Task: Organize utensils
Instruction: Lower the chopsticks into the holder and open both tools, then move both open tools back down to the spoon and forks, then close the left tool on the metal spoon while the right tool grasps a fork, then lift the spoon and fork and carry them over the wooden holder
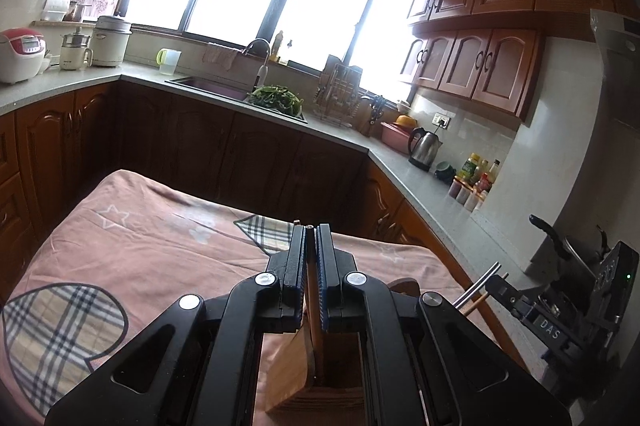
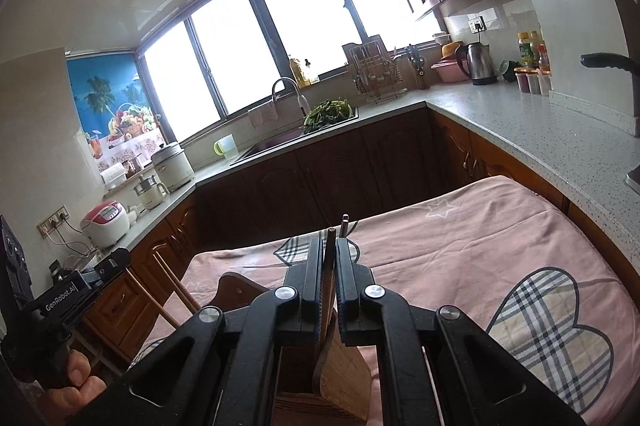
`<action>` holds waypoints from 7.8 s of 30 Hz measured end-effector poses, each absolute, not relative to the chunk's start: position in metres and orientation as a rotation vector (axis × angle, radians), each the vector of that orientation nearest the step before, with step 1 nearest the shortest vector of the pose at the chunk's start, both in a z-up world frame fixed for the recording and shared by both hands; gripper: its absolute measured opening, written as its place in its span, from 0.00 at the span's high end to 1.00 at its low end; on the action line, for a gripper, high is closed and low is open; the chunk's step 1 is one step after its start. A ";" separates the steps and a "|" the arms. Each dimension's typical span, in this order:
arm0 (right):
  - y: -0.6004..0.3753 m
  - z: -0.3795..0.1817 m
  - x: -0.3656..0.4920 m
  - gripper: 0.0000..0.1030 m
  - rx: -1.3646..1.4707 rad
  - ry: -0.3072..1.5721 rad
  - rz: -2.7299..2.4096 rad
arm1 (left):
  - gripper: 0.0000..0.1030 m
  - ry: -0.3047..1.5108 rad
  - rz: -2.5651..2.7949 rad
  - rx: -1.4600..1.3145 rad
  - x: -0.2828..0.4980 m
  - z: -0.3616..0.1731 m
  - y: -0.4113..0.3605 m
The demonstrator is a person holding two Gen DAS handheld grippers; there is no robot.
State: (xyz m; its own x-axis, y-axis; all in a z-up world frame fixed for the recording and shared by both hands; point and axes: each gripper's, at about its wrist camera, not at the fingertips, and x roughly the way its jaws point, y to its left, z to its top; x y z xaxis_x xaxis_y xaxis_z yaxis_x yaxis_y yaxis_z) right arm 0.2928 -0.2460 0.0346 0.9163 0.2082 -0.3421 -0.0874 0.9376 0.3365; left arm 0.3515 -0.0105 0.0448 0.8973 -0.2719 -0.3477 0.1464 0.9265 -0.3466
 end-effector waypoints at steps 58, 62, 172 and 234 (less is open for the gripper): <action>-0.278 0.025 0.156 0.05 0.404 0.405 0.156 | 0.17 0.459 -0.176 -0.388 0.214 0.027 0.035; -0.278 0.022 0.136 0.05 0.397 0.407 0.154 | 0.17 0.471 -0.170 -0.398 0.197 0.020 0.039; -0.220 -0.054 0.146 0.77 0.287 0.699 0.280 | 0.97 0.763 -0.330 -0.126 0.203 -0.051 -0.001; -0.248 0.052 0.174 0.77 0.313 0.412 0.265 | 0.98 0.397 -0.274 -0.192 0.237 0.078 0.014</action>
